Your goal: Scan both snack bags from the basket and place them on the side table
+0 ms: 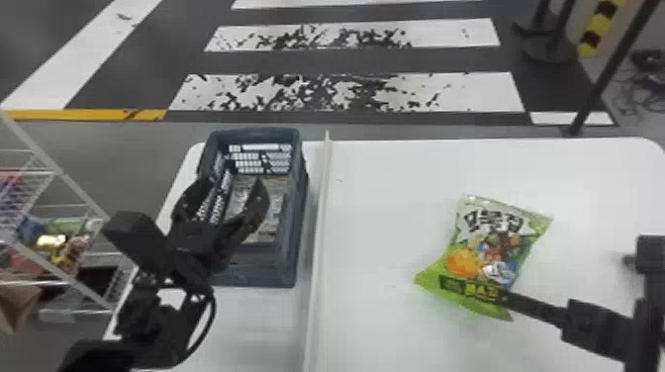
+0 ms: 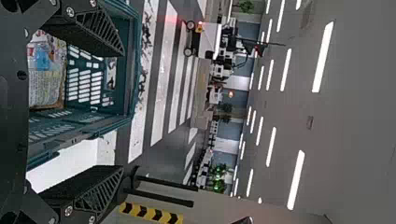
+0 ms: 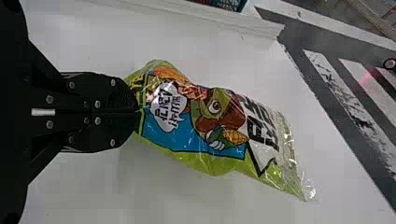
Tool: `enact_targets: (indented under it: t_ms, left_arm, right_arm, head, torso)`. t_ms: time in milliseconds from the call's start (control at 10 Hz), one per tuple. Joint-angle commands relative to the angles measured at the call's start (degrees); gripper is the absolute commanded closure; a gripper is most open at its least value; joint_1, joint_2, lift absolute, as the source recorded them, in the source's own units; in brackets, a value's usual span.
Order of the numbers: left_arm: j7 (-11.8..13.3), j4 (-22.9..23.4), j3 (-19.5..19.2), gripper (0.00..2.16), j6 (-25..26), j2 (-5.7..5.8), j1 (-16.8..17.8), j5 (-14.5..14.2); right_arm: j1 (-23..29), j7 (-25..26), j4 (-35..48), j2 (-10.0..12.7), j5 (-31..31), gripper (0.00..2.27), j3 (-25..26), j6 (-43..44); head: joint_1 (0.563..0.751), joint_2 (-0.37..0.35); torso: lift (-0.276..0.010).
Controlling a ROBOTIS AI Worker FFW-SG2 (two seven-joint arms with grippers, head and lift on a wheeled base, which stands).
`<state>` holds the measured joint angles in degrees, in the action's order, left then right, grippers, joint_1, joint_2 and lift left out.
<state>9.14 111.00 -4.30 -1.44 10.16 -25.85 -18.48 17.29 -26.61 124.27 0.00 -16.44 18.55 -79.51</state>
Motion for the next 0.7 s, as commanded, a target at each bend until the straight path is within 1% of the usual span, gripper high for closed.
enact_targets:
  t_ms: [0, 100, 200, 300, 400, 500, 600]
  left_arm:
    - [0.0, 0.1, 0.0, 0.15, 0.0, 0.12, -0.1, -0.1]
    - [0.0, 0.1, 0.0, 0.15, 0.0, 0.29, -0.1, -0.2]
    - [0.0, 0.1, -0.1, 0.15, 0.0, 0.47, 0.0, -0.4]
    - [0.0, 0.0, -0.2, 0.15, 0.0, 0.56, -0.1, -0.6]
    - [0.0, 0.0, -0.2, 0.15, 0.0, 0.65, -0.1, -0.6]
    - [0.0, 0.0, -0.2, 0.15, 0.0, 0.82, 0.0, -0.7]
    - [0.0, -0.1, -0.2, 0.15, 0.0, 0.91, 0.1, -0.7]
  right_arm:
    - [0.4, 0.2, 7.4, 0.1, 8.9, 2.25, -3.0, -0.1]
    - [0.5, 1.1, 10.9, 0.1, 15.9, 2.25, -5.7, -0.3]
    - [0.7, 1.8, 13.0, 0.1, 26.4, 2.25, -10.8, -0.3]
    - [0.9, 2.8, 13.9, 0.1, 37.4, 2.25, -17.3, -0.3]
    - [1.0, 3.6, 13.8, 0.1, 46.6, 2.25, -23.2, -0.8]
    - [1.2, 5.2, 12.9, -1.4, 55.6, 2.25, -29.2, -1.1]
    - [0.9, 7.2, 9.4, -3.7, 67.5, 2.25, -36.5, -1.1]
  head:
    - [0.695, 0.088]
    - [0.695, 0.063]
    - [0.695, 0.042]
    - [0.695, 0.021]
    - [0.695, 0.016]
    - [0.695, 0.01]
    - [0.695, 0.004]
  torso:
    - [-0.075]
    - [-0.075]
    - [-0.075]
    - [-0.075]
    - [-0.075]
    - [-0.075]
    - [-0.075]
